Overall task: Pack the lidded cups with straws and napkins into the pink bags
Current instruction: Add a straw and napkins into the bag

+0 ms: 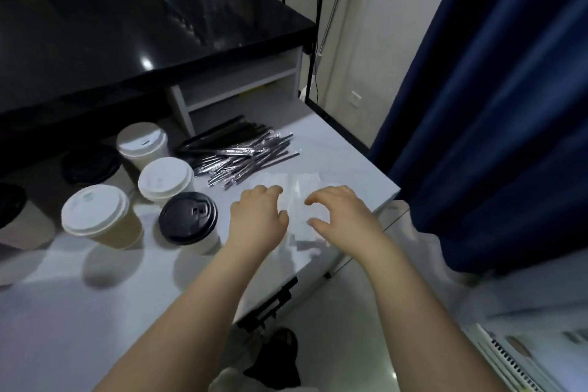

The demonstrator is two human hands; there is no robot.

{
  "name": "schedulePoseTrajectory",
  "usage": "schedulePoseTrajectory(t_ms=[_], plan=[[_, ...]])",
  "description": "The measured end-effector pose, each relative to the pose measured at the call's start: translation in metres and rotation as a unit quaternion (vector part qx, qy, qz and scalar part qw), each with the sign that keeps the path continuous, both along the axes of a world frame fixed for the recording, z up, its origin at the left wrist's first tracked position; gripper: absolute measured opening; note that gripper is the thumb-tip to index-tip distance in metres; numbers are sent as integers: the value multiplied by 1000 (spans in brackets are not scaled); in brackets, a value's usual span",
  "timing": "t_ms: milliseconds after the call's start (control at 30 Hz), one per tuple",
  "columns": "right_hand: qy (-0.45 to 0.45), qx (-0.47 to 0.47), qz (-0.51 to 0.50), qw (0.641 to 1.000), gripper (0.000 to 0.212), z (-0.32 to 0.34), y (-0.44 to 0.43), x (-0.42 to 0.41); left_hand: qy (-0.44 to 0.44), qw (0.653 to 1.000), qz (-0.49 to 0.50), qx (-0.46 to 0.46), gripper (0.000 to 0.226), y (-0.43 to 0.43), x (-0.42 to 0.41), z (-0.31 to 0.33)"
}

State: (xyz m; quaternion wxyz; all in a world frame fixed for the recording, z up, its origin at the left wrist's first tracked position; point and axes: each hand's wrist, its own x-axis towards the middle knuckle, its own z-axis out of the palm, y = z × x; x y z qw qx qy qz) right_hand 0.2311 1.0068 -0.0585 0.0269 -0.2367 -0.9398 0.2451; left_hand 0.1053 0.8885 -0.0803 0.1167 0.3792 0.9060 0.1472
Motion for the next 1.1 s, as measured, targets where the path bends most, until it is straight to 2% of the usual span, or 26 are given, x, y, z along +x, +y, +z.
schedulePoseTrajectory(t_ms=[100, 200, 367, 567, 733, 833, 1100], plan=[[-25, 13, 20, 999, 37, 7, 31, -42, 6, 1000, 21, -17, 50, 34, -33, 3], [-13, 11, 38, 999, 36, 5, 54, -79, 27, 998, 56, -30, 46, 57, -56, 8], [-25, -7, 80, 996, 33, -19, 86, -133, 10, 989, 125, -75, 45, 69, -85, 2], [-34, 26, 196, 980, 35, -51, 109, -212, 6, 962, 252, -102, 44, 81, -114, -13], [-15, 88, 250, 964, 36, -69, 99, -272, -9, 930, 359, -77, 42, 82, -127, -15], [-37, 109, 291, 950, 40, -80, 88, -293, -16, 913, 403, -52, 42, 82, -133, -14], [35, 47, 306, 950, 18, -82, 115, -304, 9, 893, 450, 23, 43, 87, -132, -15]])
